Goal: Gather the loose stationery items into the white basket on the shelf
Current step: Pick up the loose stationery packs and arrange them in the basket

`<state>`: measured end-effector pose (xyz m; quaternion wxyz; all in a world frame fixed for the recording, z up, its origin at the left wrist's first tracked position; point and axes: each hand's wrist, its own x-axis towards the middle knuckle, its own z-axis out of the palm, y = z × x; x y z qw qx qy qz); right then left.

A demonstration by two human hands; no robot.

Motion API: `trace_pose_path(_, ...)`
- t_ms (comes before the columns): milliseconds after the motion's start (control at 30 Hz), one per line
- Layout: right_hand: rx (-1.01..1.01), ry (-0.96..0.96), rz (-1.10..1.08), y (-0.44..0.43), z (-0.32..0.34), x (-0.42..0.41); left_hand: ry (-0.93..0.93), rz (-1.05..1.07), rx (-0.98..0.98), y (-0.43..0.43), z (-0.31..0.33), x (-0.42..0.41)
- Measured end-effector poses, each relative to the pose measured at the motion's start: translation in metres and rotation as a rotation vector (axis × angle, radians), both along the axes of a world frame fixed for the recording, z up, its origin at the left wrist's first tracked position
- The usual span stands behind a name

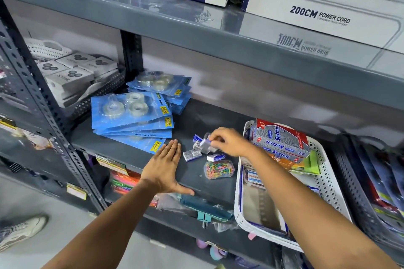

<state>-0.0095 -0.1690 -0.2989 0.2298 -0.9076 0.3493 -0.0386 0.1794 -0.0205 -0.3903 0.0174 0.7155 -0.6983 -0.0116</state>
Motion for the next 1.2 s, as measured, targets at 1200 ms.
trace_pose_path(1200, -0.148, 0.064, -0.352, 0.001, 0.005, 0.012, -0.032, -0.003, 0.003, -0.001, -0.001, 0.002)
